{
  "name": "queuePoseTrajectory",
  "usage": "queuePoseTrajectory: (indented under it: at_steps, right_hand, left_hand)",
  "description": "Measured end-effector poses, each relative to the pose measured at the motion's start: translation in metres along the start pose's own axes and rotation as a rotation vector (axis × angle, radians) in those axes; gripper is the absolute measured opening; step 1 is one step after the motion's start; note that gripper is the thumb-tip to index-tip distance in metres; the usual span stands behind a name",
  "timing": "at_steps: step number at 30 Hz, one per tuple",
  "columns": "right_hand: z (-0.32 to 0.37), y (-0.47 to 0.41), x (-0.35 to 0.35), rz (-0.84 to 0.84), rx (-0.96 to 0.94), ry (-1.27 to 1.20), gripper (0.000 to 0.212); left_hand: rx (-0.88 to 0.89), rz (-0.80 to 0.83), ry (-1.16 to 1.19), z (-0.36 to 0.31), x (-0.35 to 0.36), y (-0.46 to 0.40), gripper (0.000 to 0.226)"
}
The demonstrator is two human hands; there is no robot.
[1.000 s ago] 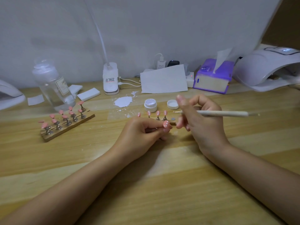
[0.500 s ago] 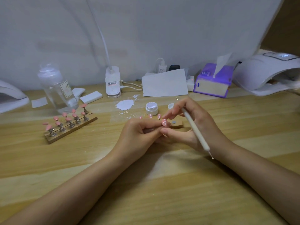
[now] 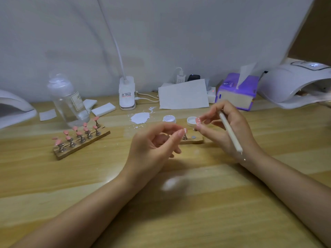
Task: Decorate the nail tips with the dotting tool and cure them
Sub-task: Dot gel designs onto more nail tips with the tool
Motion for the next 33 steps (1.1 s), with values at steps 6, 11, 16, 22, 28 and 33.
queuePoseTrajectory:
  at_steps: [6,11,16,22,28,33]
  right_hand:
    - [-0.012,0.001,0.007,0.054,-0.033,0.169,0.037]
    - [-0.015,0.001,0.008,0.070,-0.055,0.221,0.037]
    - [-0.018,0.000,0.008,0.075,-0.023,0.221,0.033]
    - [-0.017,-0.009,-0.006,0.082,-0.156,0.523,0.025]
    - [-0.042,-0.006,-0.002,0.273,-0.203,1.060,0.038]
    - [-0.044,-0.004,0.004,0.335,-0.228,1.095,0.032]
  left_hand:
    - [0.059,-0.171,-0.119,-0.004,-0.029,-0.019,0.030]
    - [0.025,-0.107,-0.312,0.017,-0.031,-0.025,0.041]
    - [-0.012,0.049,-0.476,0.035,-0.022,-0.023,0.065]
    - [-0.013,0.141,-0.614,0.046,-0.020,-0.021,0.063]
    - [0.050,0.140,-0.586,0.041,-0.020,-0.022,0.043]
    - [0.114,0.072,-0.563,0.027,-0.022,-0.025,0.037]
Point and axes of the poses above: each hand's wrist, its own y-axis away from the middle knuckle, its own x-axis out of the palm, z = x × y, the point moved 10 cm from there along -y, towards the middle knuckle, and after that the axes turned 14 degrees about -z, right-handed, at the moved point
